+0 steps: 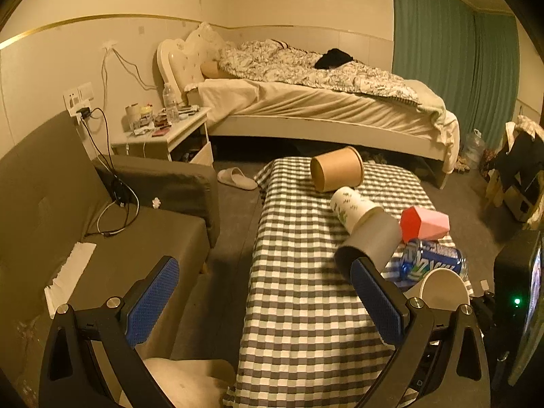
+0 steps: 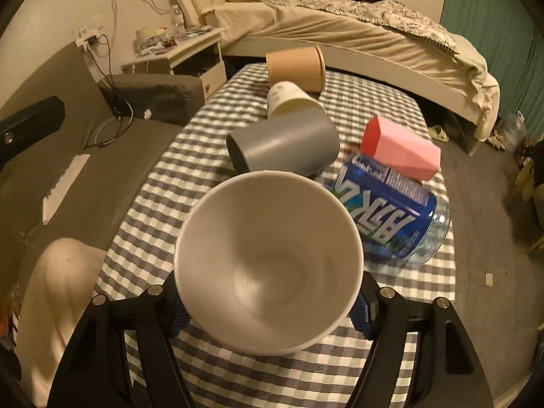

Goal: Flip cup upside down

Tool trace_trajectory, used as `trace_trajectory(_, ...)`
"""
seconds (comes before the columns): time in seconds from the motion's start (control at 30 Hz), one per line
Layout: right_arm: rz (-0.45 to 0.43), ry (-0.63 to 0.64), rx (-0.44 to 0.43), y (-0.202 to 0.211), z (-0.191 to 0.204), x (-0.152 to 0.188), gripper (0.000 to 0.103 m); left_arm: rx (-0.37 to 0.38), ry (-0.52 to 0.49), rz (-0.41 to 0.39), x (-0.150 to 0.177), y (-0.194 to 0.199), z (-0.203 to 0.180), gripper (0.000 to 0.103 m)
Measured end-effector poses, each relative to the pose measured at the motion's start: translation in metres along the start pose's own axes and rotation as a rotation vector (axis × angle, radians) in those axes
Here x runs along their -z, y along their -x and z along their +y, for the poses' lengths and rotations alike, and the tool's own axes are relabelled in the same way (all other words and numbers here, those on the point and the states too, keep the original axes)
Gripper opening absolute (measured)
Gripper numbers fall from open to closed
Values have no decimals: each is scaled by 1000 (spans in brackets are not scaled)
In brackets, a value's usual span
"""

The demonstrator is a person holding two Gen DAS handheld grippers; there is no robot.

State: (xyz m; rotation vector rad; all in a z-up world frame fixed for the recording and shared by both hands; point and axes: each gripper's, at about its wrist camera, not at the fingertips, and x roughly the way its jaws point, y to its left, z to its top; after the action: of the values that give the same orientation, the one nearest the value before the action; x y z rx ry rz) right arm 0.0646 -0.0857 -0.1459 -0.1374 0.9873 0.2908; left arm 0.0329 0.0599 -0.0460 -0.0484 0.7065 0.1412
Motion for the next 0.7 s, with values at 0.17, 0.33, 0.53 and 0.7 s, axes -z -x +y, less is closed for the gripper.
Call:
trace_trajectory(0.17, 27, 19, 7, 2, 6, 4, 72, -4, -1, 6, 4, -4, 2, 103)
trace_trajectory(0.33, 140, 46, -10, 18, 11, 21, 72, -2, 2, 18, 6, -7, 4, 103)
trace_trajectory(0.53, 266, 39, -67, 13, 10, 41, 72, 12, 8, 36, 9, -12, 2, 103)
trace_trajectory(0.7, 231, -16, -68, -5, 1, 16, 71, 15, 2, 39, 11, -13, -1, 103)
